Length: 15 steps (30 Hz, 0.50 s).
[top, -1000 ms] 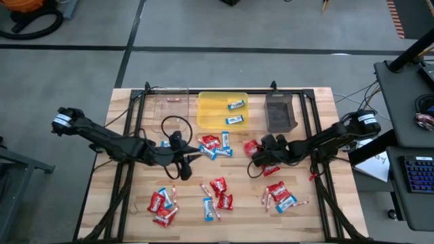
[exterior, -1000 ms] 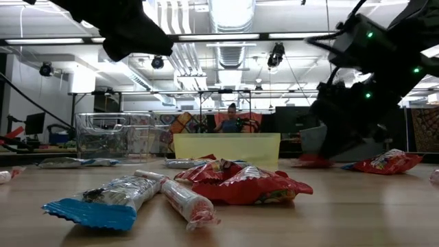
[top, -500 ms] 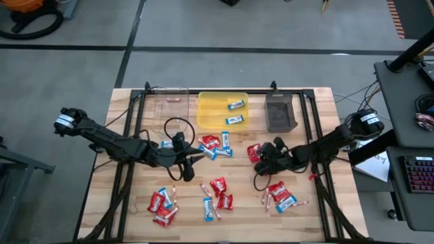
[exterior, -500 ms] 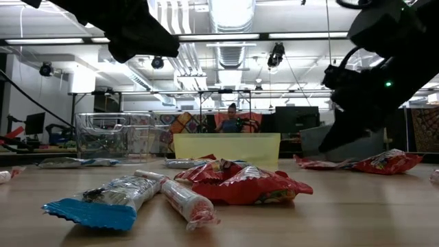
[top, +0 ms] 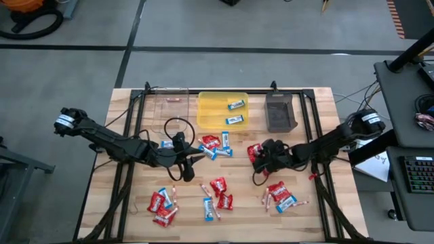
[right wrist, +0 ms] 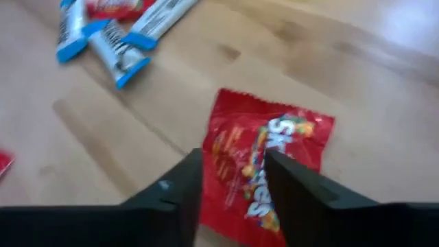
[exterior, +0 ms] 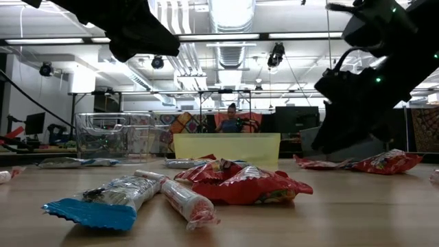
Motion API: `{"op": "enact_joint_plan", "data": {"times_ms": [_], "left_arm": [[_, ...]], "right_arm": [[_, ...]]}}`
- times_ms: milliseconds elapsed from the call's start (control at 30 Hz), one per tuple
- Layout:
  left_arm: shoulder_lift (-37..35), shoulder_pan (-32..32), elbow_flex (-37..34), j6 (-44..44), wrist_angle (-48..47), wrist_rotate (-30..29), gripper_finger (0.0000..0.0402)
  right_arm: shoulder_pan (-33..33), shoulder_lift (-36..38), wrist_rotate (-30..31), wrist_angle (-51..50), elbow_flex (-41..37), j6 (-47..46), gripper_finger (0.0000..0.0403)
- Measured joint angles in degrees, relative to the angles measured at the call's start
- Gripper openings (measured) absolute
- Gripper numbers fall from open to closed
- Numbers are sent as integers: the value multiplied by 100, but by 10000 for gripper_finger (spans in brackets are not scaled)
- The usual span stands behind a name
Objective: Sort candy
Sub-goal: Put the red candy into the black bin
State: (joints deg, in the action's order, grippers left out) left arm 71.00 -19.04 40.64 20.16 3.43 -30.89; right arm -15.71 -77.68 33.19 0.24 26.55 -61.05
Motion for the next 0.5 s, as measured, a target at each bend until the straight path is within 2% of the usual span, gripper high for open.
{"op": "enact_joint_plan", "data": {"times_ms": [133,233,333,500], "left_arm": [[0,0,0,0,1,2,77],[0,-1,0,0,1,2,77],[0,0,0,0,0,0,77],[0,-1,1,-20,4,0,77]], "right_arm": [[13,-98,375,38,2,-114,223],[13,-178,446,61,0,-31,253],[11,-325,450,92,2,180,266],[11,-712,453,497,2,679,264]]}}
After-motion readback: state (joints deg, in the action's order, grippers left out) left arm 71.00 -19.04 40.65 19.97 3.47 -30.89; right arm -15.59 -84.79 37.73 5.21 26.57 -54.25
